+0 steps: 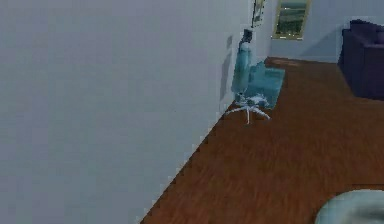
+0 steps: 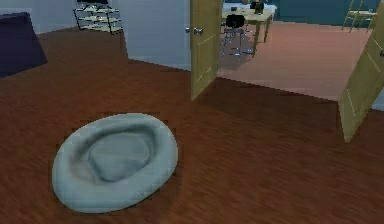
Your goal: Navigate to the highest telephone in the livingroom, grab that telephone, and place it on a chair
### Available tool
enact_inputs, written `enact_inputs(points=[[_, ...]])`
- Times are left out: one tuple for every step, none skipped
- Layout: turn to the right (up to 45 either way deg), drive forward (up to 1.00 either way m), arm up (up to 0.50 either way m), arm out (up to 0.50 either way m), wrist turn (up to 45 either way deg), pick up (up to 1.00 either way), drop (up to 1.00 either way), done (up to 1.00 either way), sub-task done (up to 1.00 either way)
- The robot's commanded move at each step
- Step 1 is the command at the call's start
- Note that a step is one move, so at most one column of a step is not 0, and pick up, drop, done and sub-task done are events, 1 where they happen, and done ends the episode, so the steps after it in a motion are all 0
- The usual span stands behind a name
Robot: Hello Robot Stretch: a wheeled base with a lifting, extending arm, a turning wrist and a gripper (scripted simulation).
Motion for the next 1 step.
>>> enact_inputs(points=[[3.0,0.0,0.0,0.0,0.0,0.0,0.0,0.0,0.0]])
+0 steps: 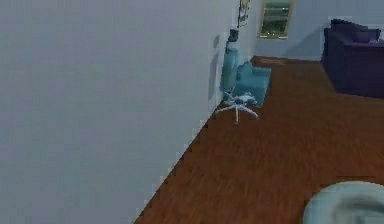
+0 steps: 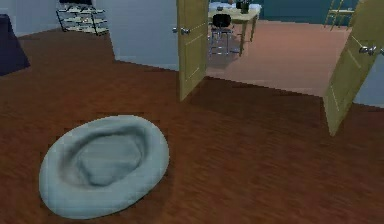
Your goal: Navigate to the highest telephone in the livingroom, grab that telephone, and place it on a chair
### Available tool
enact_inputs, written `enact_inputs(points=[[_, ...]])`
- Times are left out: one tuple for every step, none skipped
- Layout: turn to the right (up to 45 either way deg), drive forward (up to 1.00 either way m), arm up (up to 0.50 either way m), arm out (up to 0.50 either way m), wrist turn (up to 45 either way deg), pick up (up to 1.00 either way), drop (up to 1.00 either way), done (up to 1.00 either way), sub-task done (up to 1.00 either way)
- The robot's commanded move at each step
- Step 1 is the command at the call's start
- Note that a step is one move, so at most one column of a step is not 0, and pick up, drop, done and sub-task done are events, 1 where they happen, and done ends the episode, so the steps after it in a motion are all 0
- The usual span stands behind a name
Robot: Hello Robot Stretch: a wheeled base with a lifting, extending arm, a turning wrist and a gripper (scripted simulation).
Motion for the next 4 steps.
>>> enact_inputs(points=[[0.0,0.7,0.0,0.0,0.0,0.0,0.0,0.0,0.0],[24.0,0.0,0.0,0.0,0.0,0.0,0.0,0.0,0.0],[0.0,1.0,0.0,0.0,0.0,0.0,0.0,0.0,0.0],[3.0,0.0,0.0,0.0,0.0,0.0,0.0,0.0,0.0]])
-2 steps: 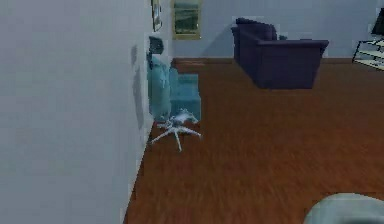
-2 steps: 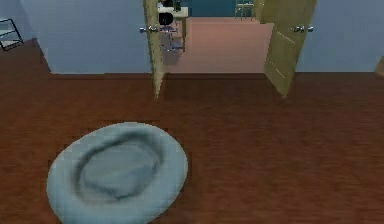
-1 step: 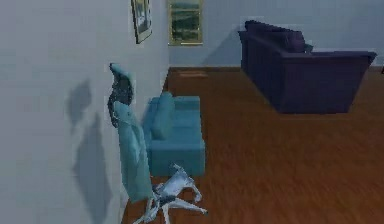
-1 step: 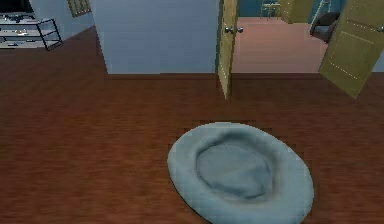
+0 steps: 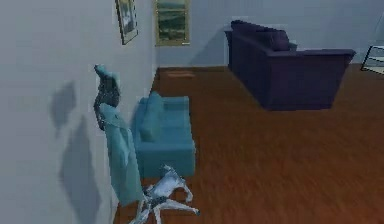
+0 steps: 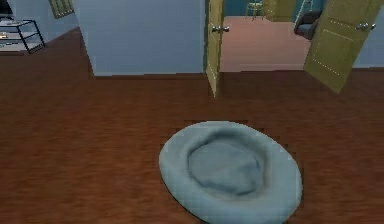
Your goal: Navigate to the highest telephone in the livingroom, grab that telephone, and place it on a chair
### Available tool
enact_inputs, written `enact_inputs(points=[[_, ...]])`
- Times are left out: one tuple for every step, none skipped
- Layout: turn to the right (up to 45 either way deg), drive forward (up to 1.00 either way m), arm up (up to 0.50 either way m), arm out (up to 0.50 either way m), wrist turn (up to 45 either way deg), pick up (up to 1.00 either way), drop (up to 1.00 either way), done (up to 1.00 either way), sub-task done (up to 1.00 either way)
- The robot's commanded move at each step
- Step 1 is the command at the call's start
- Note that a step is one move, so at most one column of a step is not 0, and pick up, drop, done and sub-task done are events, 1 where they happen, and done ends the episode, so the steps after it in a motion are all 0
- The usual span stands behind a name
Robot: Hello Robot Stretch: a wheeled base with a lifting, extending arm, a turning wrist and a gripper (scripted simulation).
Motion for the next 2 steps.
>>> enact_inputs(points=[[0.0,0.05,0.0,0.0,0.0,0.0,0.0,0.0,0.0],[45.0,0.0,0.0,0.0,0.0,0.0,0.0,0.0,0.0]])
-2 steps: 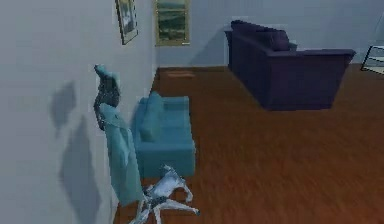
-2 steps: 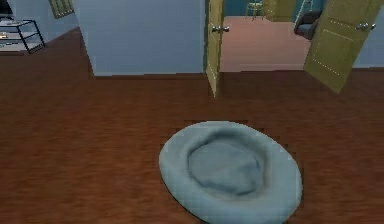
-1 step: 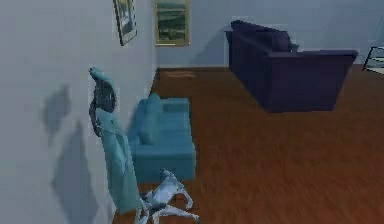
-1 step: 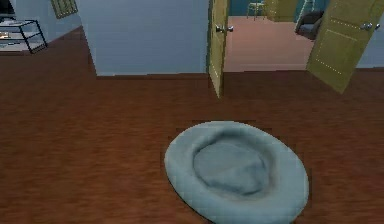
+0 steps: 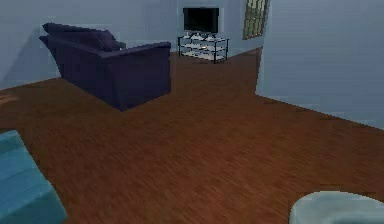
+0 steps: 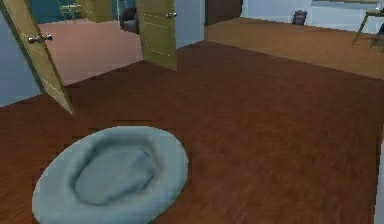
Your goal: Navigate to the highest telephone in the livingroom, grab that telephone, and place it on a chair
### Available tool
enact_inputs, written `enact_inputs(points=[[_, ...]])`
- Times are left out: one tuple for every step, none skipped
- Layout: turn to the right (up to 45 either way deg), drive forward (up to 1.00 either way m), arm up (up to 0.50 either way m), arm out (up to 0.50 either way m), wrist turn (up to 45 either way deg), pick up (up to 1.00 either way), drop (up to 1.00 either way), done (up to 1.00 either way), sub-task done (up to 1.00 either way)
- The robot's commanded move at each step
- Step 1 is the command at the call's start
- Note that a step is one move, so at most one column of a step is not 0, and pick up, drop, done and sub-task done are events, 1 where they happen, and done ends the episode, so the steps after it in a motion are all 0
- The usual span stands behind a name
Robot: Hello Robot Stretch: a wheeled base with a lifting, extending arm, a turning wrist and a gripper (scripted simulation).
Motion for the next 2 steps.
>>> enact_inputs(points=[[3.0,0.0,0.0,0.0,0.0,0.0,0.0,0.0,0.0],[0.0,0.7,0.0,0.0,0.0,0.0,0.0,0.0,0.0]])
